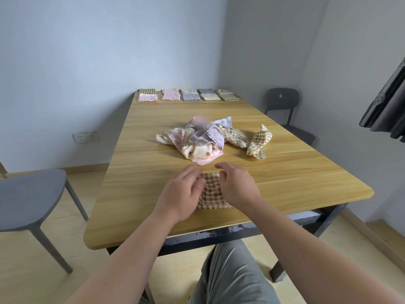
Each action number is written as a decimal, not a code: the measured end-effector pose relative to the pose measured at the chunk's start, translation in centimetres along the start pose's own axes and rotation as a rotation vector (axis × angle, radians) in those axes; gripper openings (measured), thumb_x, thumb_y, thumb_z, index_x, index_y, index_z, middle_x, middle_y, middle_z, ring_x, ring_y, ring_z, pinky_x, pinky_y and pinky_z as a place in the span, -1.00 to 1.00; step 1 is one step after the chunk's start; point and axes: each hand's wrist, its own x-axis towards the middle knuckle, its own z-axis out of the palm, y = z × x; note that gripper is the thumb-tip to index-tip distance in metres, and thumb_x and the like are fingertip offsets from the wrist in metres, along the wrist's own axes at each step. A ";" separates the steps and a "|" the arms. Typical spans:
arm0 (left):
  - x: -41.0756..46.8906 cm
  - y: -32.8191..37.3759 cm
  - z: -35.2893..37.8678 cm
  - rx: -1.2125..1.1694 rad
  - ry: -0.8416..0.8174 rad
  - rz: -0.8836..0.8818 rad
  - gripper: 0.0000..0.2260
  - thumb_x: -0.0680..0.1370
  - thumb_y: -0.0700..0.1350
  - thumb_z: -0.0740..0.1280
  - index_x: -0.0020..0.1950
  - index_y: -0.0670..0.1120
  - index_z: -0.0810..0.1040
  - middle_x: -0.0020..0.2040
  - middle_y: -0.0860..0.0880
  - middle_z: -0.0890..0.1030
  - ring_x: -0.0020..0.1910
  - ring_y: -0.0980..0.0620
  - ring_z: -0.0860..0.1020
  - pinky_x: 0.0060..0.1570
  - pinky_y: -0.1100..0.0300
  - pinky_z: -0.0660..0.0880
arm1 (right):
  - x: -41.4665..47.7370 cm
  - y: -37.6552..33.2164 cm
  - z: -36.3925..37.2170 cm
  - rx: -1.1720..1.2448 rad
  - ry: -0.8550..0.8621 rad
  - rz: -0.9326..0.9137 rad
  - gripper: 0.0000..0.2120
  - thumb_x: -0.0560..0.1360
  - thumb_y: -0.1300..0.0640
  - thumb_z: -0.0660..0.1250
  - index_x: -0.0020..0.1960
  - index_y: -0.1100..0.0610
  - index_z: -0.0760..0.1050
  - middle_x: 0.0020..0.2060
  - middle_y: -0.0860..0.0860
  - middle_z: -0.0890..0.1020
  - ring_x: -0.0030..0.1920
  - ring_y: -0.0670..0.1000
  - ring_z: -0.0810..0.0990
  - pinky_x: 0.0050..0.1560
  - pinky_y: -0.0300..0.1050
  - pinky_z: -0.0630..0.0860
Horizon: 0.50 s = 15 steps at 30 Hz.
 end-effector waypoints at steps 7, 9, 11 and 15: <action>0.3 -0.7 0.3 0.374 -0.358 0.163 -0.49 0.73 0.10 -0.07 0.66 -0.01 0.00 0.65 0.11 -0.03 0.61 0.19 -0.12 0.61 0.08 -0.15 | -0.1 3.1 0.4 -0.275 -0.439 -0.038 -0.51 0.74 -0.03 -0.11 0.65 0.01 0.05 0.63 -0.07 0.10 0.63 -0.03 -0.02 0.59 -0.01 -0.02; 0.5 -1.0 0.0 0.411 -0.414 0.148 -0.50 0.73 0.10 -0.08 0.66 0.02 -0.04 0.65 0.13 -0.07 0.61 0.20 -0.15 0.61 0.07 -0.17 | -0.3 4.0 0.7 -0.268 -0.478 -0.022 -0.49 0.73 -0.08 -0.13 0.66 -0.01 -0.01 0.64 -0.09 0.04 0.63 -0.06 -0.08 0.60 -0.02 -0.09; 0.8 -1.0 -0.3 0.438 -0.451 0.138 -0.50 0.73 0.10 -0.08 0.66 0.02 -0.05 0.65 0.12 -0.07 0.61 0.19 -0.14 0.61 0.06 -0.18 | -0.3 4.3 0.7 -0.260 -0.502 -0.025 -0.47 0.73 -0.10 -0.14 0.66 0.00 -0.04 0.64 -0.10 -0.01 0.63 -0.07 -0.12 0.59 -0.02 -0.13; 1.9 0.6 -0.5 0.434 -0.346 0.123 -0.49 0.73 0.10 -0.09 0.66 -0.02 0.03 0.65 0.08 0.03 0.63 0.14 -0.07 0.60 0.09 -0.15 | -0.4 4.0 0.0 -0.212 -0.419 -0.021 -0.47 0.73 -0.08 -0.13 0.66 0.04 -0.05 0.64 -0.07 -0.02 0.62 -0.06 -0.14 0.61 0.03 -0.15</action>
